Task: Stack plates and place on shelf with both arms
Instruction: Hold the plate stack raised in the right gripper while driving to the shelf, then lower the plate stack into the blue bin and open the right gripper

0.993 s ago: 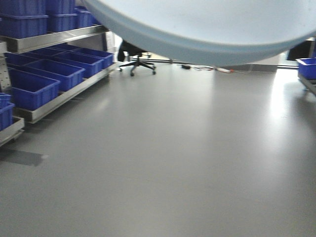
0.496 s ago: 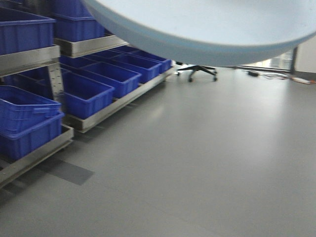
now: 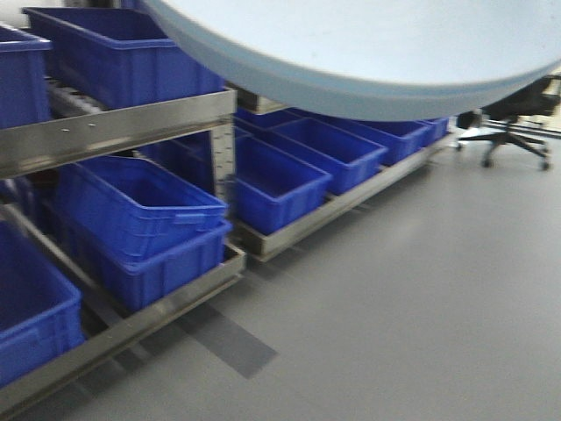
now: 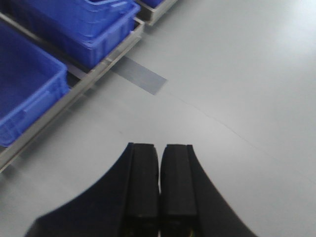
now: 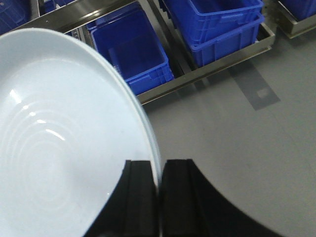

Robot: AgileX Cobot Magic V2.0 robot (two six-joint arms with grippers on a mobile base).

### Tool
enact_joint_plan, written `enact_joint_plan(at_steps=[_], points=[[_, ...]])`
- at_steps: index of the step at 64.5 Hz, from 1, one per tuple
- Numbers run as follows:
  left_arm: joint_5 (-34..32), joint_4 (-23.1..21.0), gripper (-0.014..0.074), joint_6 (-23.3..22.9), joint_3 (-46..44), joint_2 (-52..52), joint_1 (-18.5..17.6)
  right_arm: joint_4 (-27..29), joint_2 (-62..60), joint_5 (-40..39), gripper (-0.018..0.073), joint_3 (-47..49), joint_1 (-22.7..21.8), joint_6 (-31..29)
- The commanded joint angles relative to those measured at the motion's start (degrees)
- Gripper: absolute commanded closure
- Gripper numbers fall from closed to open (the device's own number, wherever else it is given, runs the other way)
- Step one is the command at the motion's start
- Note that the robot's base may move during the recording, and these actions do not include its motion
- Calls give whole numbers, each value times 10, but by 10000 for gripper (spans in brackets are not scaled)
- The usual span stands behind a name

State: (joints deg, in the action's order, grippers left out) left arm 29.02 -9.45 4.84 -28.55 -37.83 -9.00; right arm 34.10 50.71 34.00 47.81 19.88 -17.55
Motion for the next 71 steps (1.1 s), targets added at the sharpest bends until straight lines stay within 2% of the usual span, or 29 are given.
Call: enact_joint_plan(at_steps=[1,71], points=[[-42,-8,511,-3,-16,0,1,20,-6,-40,503,17,-1,-4],[-42,-8,511,-3,-16,-17,1,20,-6,-40,503,17,-1,-4]])
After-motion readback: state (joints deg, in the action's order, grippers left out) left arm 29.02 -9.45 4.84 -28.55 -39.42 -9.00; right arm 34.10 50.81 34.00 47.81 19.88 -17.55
